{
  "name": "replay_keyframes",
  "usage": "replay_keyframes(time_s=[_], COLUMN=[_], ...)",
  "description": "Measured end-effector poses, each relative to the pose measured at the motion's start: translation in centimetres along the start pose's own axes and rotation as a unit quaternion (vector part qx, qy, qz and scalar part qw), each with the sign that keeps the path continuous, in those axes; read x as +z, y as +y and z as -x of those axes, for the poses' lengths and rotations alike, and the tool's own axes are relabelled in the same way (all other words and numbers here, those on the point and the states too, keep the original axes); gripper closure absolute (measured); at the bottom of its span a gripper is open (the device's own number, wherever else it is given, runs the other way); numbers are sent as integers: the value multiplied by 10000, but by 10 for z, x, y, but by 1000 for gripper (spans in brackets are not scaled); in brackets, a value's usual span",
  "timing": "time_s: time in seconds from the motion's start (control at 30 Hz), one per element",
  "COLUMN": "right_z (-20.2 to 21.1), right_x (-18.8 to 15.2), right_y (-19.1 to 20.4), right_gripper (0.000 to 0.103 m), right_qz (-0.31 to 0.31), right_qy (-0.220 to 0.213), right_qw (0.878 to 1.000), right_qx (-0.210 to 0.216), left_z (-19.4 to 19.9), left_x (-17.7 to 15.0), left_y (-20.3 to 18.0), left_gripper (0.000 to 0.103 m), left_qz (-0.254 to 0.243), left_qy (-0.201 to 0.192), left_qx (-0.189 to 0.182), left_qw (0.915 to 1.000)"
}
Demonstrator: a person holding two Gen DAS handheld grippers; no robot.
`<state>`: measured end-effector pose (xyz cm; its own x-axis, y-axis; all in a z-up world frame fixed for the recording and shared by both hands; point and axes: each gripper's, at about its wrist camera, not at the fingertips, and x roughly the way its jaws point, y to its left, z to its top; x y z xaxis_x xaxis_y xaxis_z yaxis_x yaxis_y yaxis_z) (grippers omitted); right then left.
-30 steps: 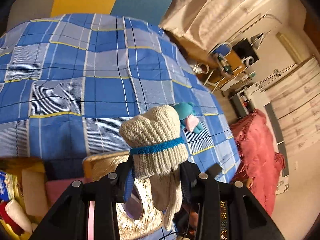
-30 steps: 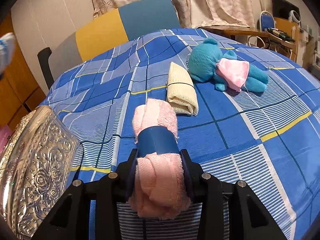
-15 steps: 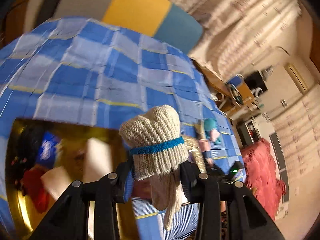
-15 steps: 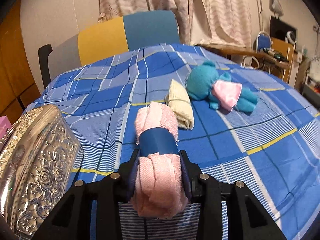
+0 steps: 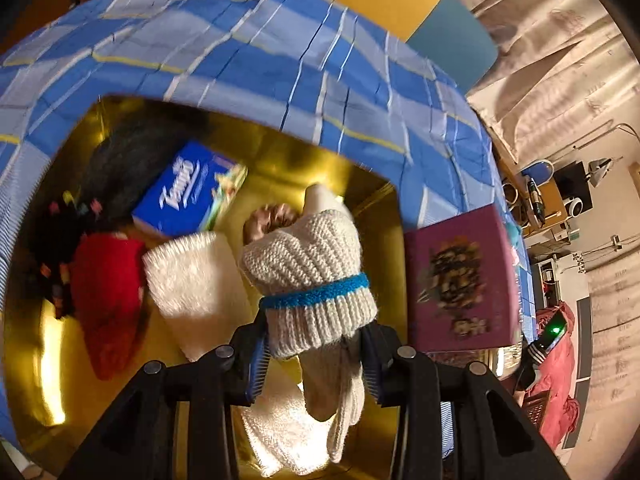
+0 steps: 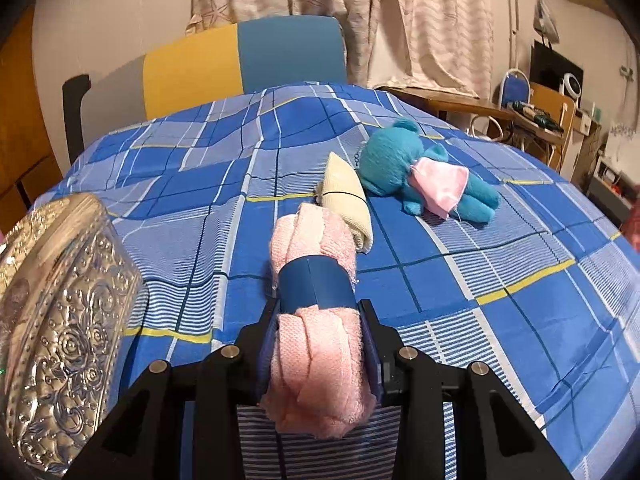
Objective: Organize soft objects
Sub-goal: 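Carry the white knit sock into the tray and open the left gripper while the right carries the pink sock, then lower the pink rolled sock into the gold tray and open the right gripper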
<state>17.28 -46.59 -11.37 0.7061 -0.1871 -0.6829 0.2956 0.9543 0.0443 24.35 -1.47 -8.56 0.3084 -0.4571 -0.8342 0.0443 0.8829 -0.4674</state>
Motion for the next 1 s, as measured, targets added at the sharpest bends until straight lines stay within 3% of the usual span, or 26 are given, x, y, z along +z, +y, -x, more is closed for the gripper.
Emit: replay_keyframes(time_s=[0.23, 0.33, 0.5, 0.8, 1.0], right_z=[4, 7, 18, 62, 117], right_x=[-1, 0, 0, -10, -17], right_y=[2, -1, -9, -21, -9], right_gripper=[65, 65, 65, 65, 65], right_qz=[14, -78, -292, -431, -527], right_qy=[-86, -162, -330, -295, -509], right_qw=[9999, 9996, 9983, 9980, 9973], right_qx=[-141, -232, -386, -360, -33], left_z=[-29, -15, 22, 79, 83], left_x=[-14, -20, -27, -47, -66], left_y=[0, -2, 0, 22, 35], left_gripper=[53, 46, 45, 45, 46], left_qz=[158, 7, -131, -254, -265], left_qy=[558, 316, -301, -1317, -1350], left_qx=[-70, -74, -119, 207, 236], left_qw=[9983, 9995, 9994, 9907, 9902])
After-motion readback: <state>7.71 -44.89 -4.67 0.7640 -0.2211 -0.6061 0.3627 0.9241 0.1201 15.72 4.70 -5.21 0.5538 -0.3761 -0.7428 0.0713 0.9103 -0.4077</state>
